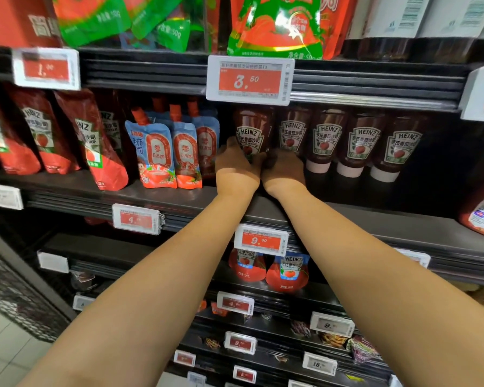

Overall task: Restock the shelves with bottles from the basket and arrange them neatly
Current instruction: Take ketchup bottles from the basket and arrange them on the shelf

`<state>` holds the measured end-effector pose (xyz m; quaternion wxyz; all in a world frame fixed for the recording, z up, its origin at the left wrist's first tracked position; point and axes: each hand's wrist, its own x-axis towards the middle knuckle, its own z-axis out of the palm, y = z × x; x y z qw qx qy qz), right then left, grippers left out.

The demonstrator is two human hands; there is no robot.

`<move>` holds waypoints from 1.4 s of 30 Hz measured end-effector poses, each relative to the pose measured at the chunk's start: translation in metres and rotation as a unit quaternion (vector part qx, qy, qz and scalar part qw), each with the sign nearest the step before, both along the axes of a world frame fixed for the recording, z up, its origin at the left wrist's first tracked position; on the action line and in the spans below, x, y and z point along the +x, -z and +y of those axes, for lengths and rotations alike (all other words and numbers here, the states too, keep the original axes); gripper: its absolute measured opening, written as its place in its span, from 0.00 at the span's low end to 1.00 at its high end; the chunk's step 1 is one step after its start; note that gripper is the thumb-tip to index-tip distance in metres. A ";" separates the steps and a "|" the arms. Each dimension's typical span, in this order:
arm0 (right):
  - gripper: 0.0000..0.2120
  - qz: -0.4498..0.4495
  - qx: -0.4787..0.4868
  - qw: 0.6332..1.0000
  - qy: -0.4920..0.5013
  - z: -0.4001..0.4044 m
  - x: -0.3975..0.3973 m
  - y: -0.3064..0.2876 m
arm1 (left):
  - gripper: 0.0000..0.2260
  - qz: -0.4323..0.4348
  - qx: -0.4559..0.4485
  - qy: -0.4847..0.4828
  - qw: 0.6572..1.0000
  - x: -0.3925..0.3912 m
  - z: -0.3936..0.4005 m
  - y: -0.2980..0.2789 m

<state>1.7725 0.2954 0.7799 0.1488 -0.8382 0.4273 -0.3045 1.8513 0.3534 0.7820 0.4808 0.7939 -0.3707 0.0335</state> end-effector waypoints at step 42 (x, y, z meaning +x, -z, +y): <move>0.13 -0.105 0.063 0.982 0.142 0.044 -0.217 0.006 | 0.03 0.135 -0.032 0.176 0.975 0.008 0.049 0.013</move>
